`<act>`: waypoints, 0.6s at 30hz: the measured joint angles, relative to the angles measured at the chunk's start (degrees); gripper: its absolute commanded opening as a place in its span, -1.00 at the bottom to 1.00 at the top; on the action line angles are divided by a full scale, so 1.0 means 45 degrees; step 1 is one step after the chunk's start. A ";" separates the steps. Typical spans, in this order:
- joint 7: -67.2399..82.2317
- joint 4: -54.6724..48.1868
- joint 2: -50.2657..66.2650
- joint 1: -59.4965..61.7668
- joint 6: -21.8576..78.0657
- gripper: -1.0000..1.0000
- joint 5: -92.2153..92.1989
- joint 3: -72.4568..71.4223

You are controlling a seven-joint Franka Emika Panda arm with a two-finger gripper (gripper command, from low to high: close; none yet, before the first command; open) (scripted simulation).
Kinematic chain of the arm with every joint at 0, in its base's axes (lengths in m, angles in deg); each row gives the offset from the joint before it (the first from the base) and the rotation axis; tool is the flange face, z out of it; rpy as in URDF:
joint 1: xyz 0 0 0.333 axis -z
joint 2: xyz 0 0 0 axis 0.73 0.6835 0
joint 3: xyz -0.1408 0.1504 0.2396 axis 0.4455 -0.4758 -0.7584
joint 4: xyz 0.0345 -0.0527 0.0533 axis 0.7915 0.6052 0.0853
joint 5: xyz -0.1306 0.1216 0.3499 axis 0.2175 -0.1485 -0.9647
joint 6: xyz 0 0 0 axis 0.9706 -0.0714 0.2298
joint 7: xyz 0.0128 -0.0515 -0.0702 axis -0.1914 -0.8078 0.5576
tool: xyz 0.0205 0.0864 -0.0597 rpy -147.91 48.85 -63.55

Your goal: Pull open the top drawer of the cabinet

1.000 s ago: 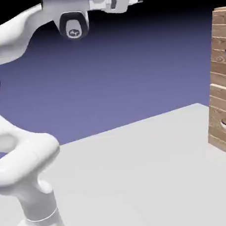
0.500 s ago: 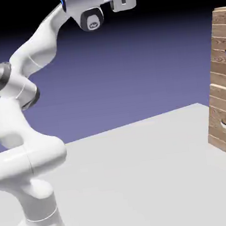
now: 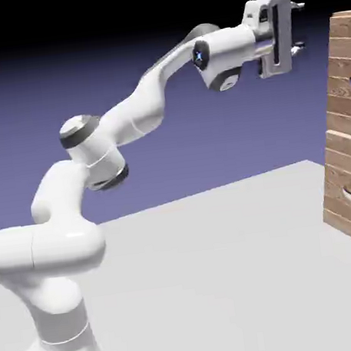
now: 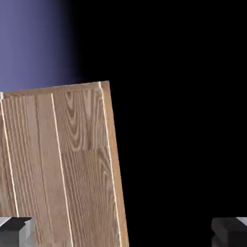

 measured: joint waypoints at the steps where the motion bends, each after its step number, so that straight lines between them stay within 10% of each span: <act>1: 0.0522 -0.0294 -0.0185 0.0461 0.0092 0.00 -0.0540 -0.0266; 17: 0.0878 -0.6173 -0.1074 0.5283 -0.1189 0.00 -0.2062 -0.1257; 18: 0.0790 -0.6385 -0.1078 0.5413 -0.1266 -1.00 -0.2025 -0.1249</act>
